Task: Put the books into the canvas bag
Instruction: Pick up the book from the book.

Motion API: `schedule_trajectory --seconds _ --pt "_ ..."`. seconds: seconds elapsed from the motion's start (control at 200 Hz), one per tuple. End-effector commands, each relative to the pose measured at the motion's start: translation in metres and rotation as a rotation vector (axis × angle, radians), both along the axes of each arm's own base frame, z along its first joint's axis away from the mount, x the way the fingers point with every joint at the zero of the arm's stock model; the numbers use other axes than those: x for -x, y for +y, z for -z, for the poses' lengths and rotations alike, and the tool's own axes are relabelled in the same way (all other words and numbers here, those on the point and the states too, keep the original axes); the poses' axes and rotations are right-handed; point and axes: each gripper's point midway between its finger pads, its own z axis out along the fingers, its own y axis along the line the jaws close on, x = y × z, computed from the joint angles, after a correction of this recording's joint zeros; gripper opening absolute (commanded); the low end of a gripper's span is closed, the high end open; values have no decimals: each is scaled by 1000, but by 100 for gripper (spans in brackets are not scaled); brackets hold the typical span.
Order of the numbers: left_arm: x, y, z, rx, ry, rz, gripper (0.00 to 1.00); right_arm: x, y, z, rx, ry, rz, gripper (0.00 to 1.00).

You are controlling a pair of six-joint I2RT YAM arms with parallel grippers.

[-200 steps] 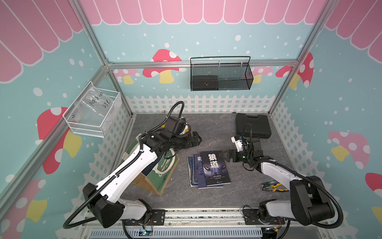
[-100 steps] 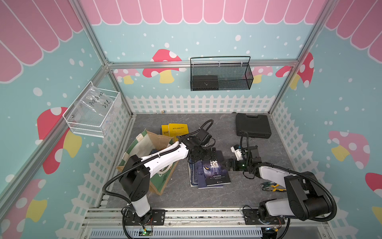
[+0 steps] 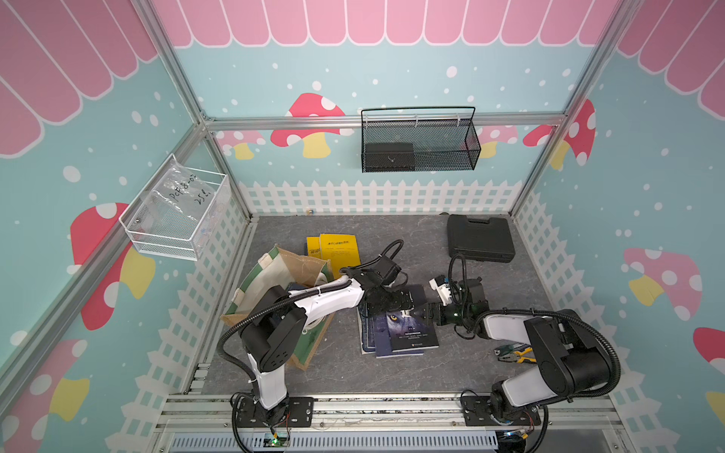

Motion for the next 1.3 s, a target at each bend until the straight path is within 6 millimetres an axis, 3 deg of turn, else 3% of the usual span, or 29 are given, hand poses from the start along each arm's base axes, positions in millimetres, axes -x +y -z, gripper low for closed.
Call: schedule_trajectory --seconds 0.0,0.185,0.385,0.495,0.595,0.675,0.856,1.061,1.166,1.296 --pt "5 -18 13 108 36 21 99 19 14 -18 -111 -20 -81 98" --pt "3 -27 7 172 16 32 99 26 18 -64 -227 -148 -101 92" --pt "2 -33 -1 214 4 52 99 24 16 -77 -237 -174 -77 74" --pt "0 -32 -14 233 -26 56 99 21 15 -77 -229 -168 -57 50" --pt "-5 -26 -37 250 -82 64 99 17 13 -80 -223 -177 -44 21" --pt "-11 -14 -59 255 -134 68 99 16 13 -87 -229 -193 -56 6" --pt "-9 11 -120 292 -260 197 99 31 24 -123 -324 -296 -197 2" --pt "36 24 -174 251 -321 495 99 68 35 -164 -467 -391 -409 1" --pt "61 37 -190 172 -363 624 99 88 42 -180 -518 -429 -500 0" --pt "66 56 -195 49 -386 673 99 116 57 -191 -560 -459 -636 0"
